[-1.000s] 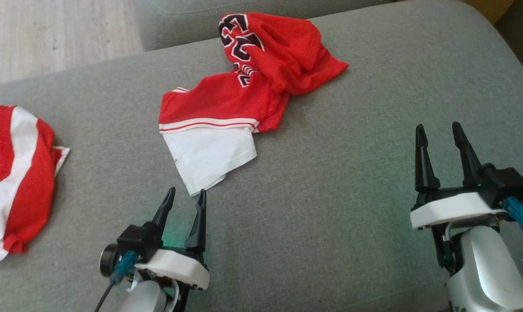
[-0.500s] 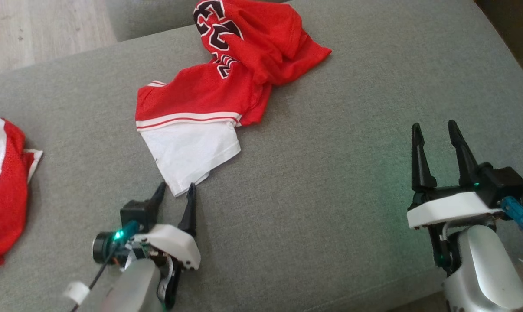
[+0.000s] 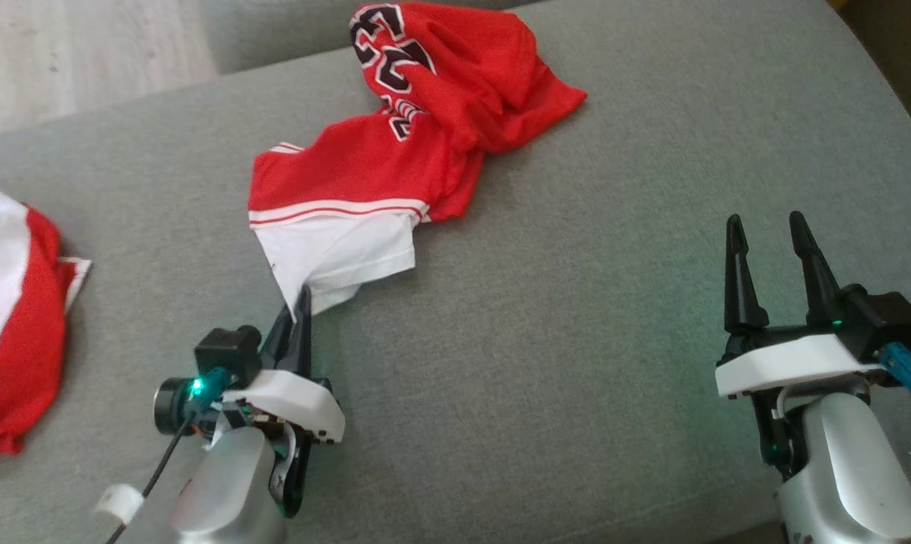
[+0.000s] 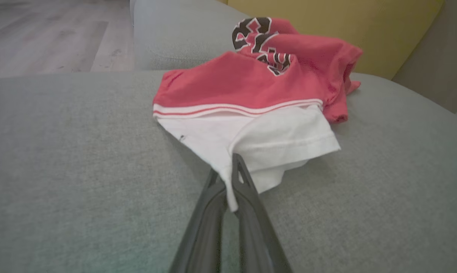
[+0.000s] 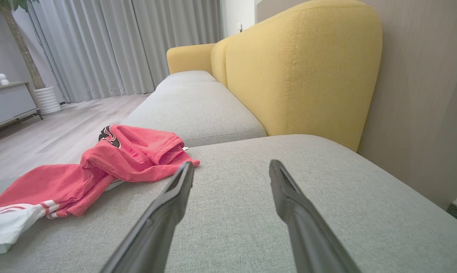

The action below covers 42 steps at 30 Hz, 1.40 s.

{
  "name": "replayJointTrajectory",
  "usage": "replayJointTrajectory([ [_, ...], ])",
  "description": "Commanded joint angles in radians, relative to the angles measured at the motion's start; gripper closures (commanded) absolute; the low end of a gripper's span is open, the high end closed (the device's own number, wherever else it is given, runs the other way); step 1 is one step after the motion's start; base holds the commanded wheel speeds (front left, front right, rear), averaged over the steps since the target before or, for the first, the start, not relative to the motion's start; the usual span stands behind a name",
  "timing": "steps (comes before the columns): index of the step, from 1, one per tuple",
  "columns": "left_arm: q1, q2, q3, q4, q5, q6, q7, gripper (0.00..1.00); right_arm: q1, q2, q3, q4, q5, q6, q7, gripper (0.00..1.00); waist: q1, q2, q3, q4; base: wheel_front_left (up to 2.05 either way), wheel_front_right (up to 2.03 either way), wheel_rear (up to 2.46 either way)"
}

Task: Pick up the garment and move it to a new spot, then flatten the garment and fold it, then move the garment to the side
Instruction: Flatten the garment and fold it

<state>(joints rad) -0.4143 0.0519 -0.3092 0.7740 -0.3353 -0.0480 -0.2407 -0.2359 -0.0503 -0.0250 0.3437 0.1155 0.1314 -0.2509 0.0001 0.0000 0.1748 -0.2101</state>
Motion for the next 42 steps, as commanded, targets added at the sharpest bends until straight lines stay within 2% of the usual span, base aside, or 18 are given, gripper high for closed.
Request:
replayJointTrajectory([
  [1, 0.010, 0.016, 0.049, -0.057, -0.008, 0.013, -0.018, 1.00, -0.016, 0.000, 0.019, -0.020, -0.001, -0.001, -0.011, 0.00, -0.0001, 0.0000, -0.027, 0.023, 0.00, 0.00, 0.00],
  [7, 0.093, 0.018, 0.104, -0.212, 0.007, 0.024, -0.021, 1.00, -0.002, 0.000, 0.014, 0.005, -0.010, -0.001, -0.011, 0.00, -0.0001, 0.0000, -0.084, 0.063, 0.00, 0.00, 0.00],
  [12, 0.197, 0.015, 0.138, -0.326, 0.033, 0.013, -0.021, 1.00, 0.019, 0.000, 0.009, 0.040, -0.015, -0.001, -0.011, 0.00, -0.0001, 0.0000, -0.141, 0.101, 0.00, 0.00, 0.00],
  [19, 0.290, 0.013, 0.140, -0.369, 0.072, 0.008, -0.021, 1.00, 0.037, 0.000, 0.003, 0.085, -0.016, -0.001, -0.011, 0.00, -0.0001, 0.0000, -0.172, 0.147, 0.00, 0.00, 0.00],
  [26, 0.327, 0.014, 0.099, -0.341, 0.129, -0.009, -0.021, 1.00, 0.044, 0.000, 0.013, 0.113, -0.014, -0.001, -0.011, 0.00, -0.0001, 0.0000, -0.169, 0.164, 0.00, 0.00, 0.00],
  [27, 0.327, 0.014, 0.098, -0.335, 0.133, -0.008, -0.021, 0.53, 0.044, 0.000, 0.015, 0.115, -0.013, -0.001, -0.011, 0.00, -0.0001, 0.0000, -0.167, 0.164, 0.00, 0.00, 0.00],
  [28, 0.325, 0.013, 0.099, -0.331, 0.137, -0.006, -0.021, 0.00, 0.043, 0.000, 0.016, 0.116, -0.013, -0.001, -0.011, 0.00, -0.0001, 0.0000, -0.165, 0.163, 0.00, 0.00, 0.00],
  [36, 0.313, 0.005, 0.135, -0.408, 0.134, 0.008, -0.021, 0.00, 0.037, 0.000, 0.010, 0.103, -0.010, -0.001, -0.011, 0.00, -0.0001, 0.0000, -0.142, 0.163, 0.00, 0.00, 0.00],
  [42, 0.311, 0.000, 0.130, -0.460, 0.133, 0.000, -0.021, 0.00, 0.012, 0.000, -0.020, 0.101, -0.041, -0.001, -0.011, 0.00, -0.0001, 0.0000, -0.118, 0.203, 0.00, 0.00, 0.00],
])
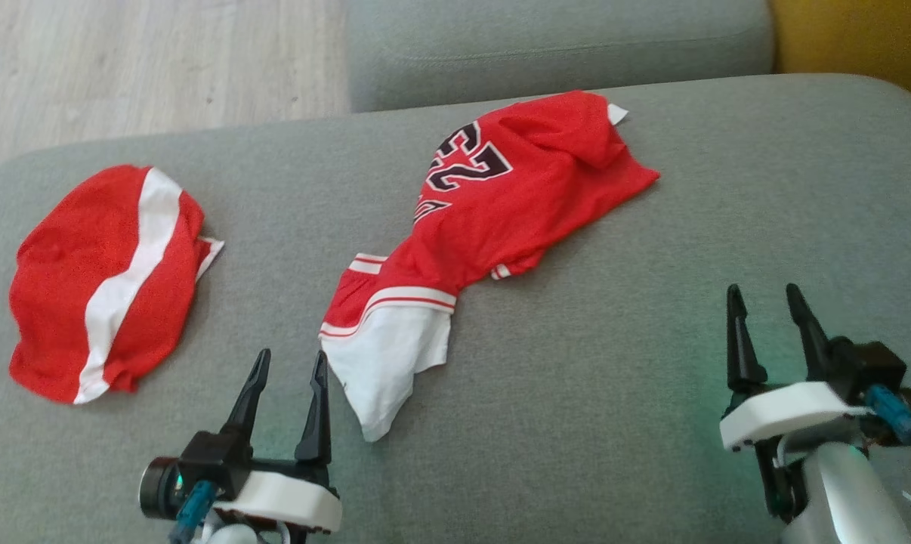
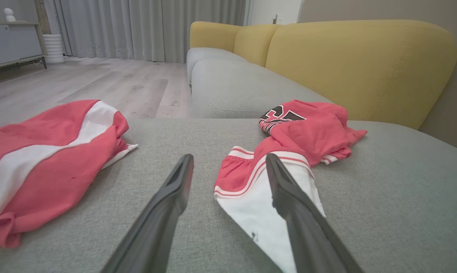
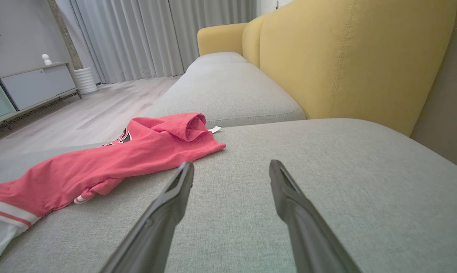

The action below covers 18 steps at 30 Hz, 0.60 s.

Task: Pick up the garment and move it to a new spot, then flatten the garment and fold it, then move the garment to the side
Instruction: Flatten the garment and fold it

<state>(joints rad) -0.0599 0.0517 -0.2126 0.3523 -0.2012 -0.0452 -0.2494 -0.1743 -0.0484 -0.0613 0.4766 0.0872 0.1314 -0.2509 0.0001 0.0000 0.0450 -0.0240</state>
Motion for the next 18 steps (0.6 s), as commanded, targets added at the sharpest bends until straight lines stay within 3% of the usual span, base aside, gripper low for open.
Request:
replayJointTrajectory([
  [1, -0.044, 0.000, 0.031, -0.045, -0.004, -0.003, -0.012, 0.00, -0.061, -0.002, 0.017, -0.030, -0.023, -0.001, -0.011, 0.00, -0.0001, 0.0000, 0.020, 0.025, 0.00, 0.00, 0.00],
  [7, -0.061, -0.001, -0.004, -0.068, -0.023, -0.006, -0.012, 0.00, -0.163, -0.002, -0.007, 0.025, -0.067, -0.001, -0.011, 0.00, -0.0001, 0.0000, 0.076, 0.075, 0.00, 0.00, 0.00],
  [13, -0.110, -0.001, -0.053, -0.081, -0.040, -0.003, -0.012, 0.00, -0.358, -0.012, -0.139, 0.163, -0.133, -0.001, 0.039, 0.00, -0.0001, 0.0000, 0.163, 0.147, 0.00, 0.00, 0.00],
  [18, -0.151, -0.001, -0.097, -0.084, -0.064, 0.003, -0.012, 0.00, -0.508, -0.058, -0.256, 0.320, -0.187, -0.001, 0.119, 0.00, -0.0001, 0.0000, 0.222, 0.205, 0.00, 0.00, 0.00],
])
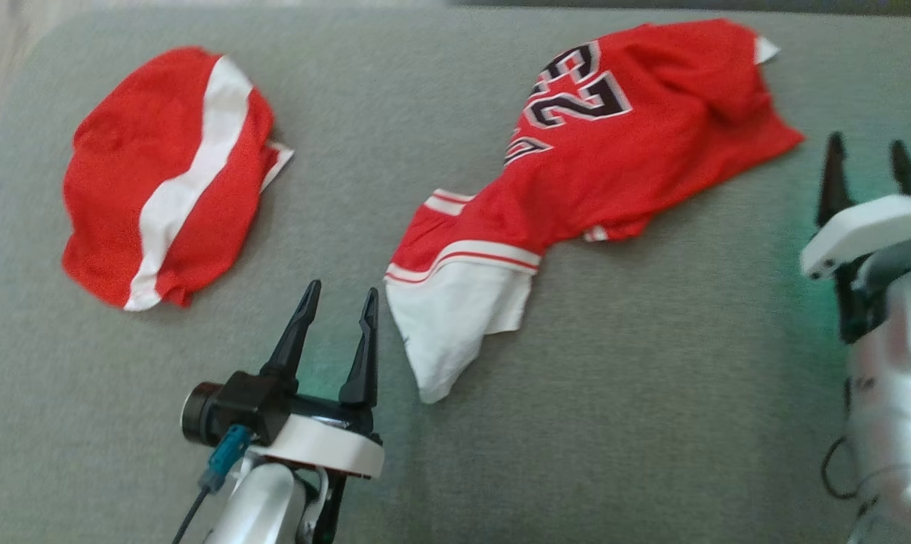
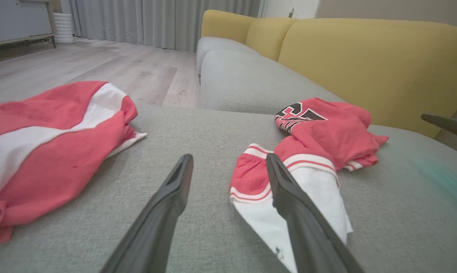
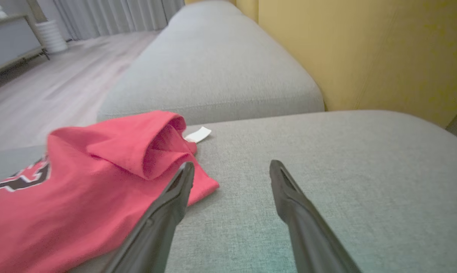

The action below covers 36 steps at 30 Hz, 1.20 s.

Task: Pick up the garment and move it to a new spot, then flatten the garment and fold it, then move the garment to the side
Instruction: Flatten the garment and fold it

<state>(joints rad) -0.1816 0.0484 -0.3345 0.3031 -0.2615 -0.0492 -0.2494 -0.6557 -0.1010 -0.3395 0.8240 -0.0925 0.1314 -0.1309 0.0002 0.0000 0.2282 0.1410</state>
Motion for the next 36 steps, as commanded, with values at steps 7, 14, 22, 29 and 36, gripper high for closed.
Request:
replayJointTrajectory([
  [7, -0.060, 0.002, -0.013, -0.031, -0.024, 0.018, -0.012, 0.00, -0.165, -0.042, -0.096, 0.160, -0.084, -0.001, 0.076, 0.00, -0.0002, 0.0000, 0.085, 0.087, 0.00, 0.00, 0.00],
  [14, -0.070, 0.002, -0.027, -0.029, -0.032, 0.025, -0.012, 0.00, -0.226, -0.056, -0.157, 0.264, -0.162, -0.001, 0.094, 0.00, -0.0002, 0.0000, 0.099, 0.104, 0.00, 0.00, 0.00],
  [22, -0.082, 0.002, -0.035, -0.021, -0.040, 0.031, -0.012, 0.00, -0.265, -0.054, -0.191, 0.331, -0.230, -0.001, 0.066, 1.00, -0.0002, 0.0000, 0.103, 0.096, 0.00, 0.00, 0.00],
  [29, -0.073, 0.002, -0.029, -0.001, -0.043, 0.028, -0.012, 0.00, -0.262, -0.074, -0.180, 0.328, -0.276, -0.001, -0.046, 1.00, -0.0002, 0.0000, 0.066, 0.062, 0.00, 0.00, 0.00],
  [36, -0.050, 0.002, -0.022, 0.010, -0.039, 0.024, -0.012, 0.00, -0.204, -0.103, -0.239, 0.272, -0.312, -0.001, -0.087, 1.00, -0.0002, 0.0000, 0.014, 0.006, 0.00, 0.00, 0.00],
])
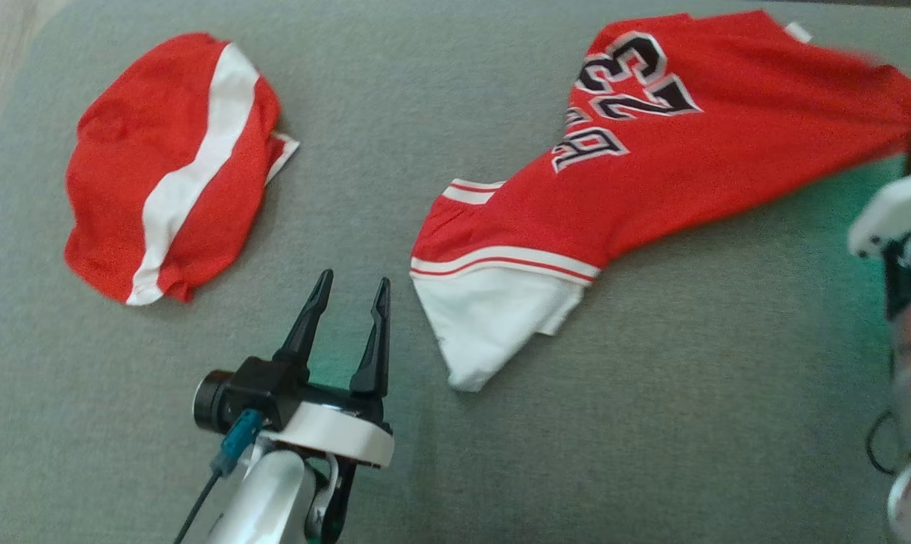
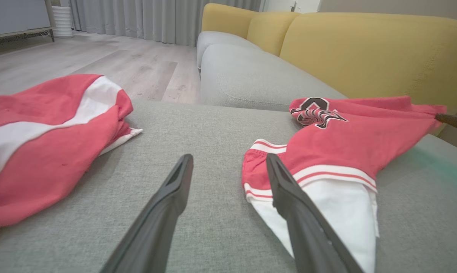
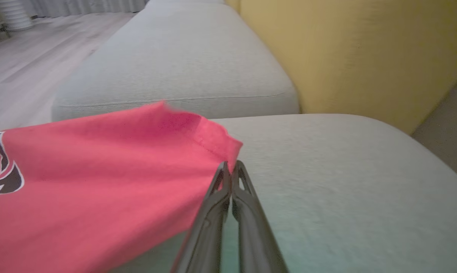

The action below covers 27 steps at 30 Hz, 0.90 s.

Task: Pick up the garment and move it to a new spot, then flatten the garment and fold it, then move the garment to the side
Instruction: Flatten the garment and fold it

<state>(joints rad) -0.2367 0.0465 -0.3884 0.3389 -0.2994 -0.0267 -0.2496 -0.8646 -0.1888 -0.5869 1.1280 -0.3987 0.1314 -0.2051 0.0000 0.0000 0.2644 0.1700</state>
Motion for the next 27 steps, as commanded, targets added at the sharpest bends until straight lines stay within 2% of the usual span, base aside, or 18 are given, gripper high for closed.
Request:
replayJointTrajectory([
  [1, 0.009, 0.004, 0.033, -0.024, 0.001, 0.000, -0.012, 0.00, 0.019, -0.017, -0.010, -0.045, -0.011, -0.001, -0.016, 1.00, 0.0000, 0.0000, -0.030, -0.032, 0.00, 0.00, 0.00],
  [6, 0.020, 0.004, 0.039, -0.023, -0.002, -0.001, -0.012, 0.00, 0.086, 0.011, -0.081, -0.092, -0.024, -0.001, -0.027, 1.00, 0.0000, 0.0000, -0.062, -0.078, 0.00, 0.00, 0.00],
  [11, 0.041, 0.004, 0.041, -0.025, -0.009, 0.003, -0.012, 0.00, 0.136, 0.072, -0.115, -0.147, -0.008, -0.001, -0.044, 1.00, 0.0000, 0.0000, -0.091, -0.122, 0.00, 0.00, 0.00],
  [16, 0.063, 0.004, 0.039, -0.020, -0.008, -0.001, -0.012, 0.00, 0.191, 0.121, -0.098, -0.193, 0.033, -0.001, -0.053, 1.00, 0.0000, 0.0000, -0.119, -0.154, 0.00, 0.00, 0.00],
  [21, 0.081, 0.004, 0.044, -0.016, -0.010, -0.002, -0.012, 0.00, 0.252, 0.136, -0.058, -0.223, 0.072, -0.001, -0.056, 1.00, 0.0000, 0.0000, -0.148, -0.173, 0.00, 0.00, 0.00],
  [22, 0.084, 0.004, 0.044, -0.015, -0.010, -0.003, -0.012, 0.00, 0.262, 0.137, -0.053, -0.228, 0.079, -0.001, -0.056, 0.89, 0.0000, 0.0000, -0.154, -0.176, 0.00, 0.00, 0.00],
  [23, 0.087, 0.004, 0.044, -0.015, -0.009, -0.004, -0.012, 0.00, 0.270, 0.137, -0.044, -0.238, 0.084, -0.001, -0.056, 0.07, 0.0000, 0.0000, -0.159, -0.178, 0.00, 0.00, 0.00],
  [24, 0.090, 0.004, 0.045, -0.014, -0.009, -0.004, -0.012, 0.00, 0.273, 0.138, -0.028, -0.239, 0.106, -0.001, -0.056, 0.00, 0.0000, 0.0000, -0.165, -0.181, 0.00, 0.00, 0.00],
  [27, 0.096, 0.004, 0.052, -0.015, -0.005, -0.005, -0.012, 0.00, 0.287, 0.138, 0.057, -0.253, 0.177, -0.001, -0.056, 0.00, 0.0000, 0.0000, -0.180, -0.188, 0.00, 0.00, 0.00],
])
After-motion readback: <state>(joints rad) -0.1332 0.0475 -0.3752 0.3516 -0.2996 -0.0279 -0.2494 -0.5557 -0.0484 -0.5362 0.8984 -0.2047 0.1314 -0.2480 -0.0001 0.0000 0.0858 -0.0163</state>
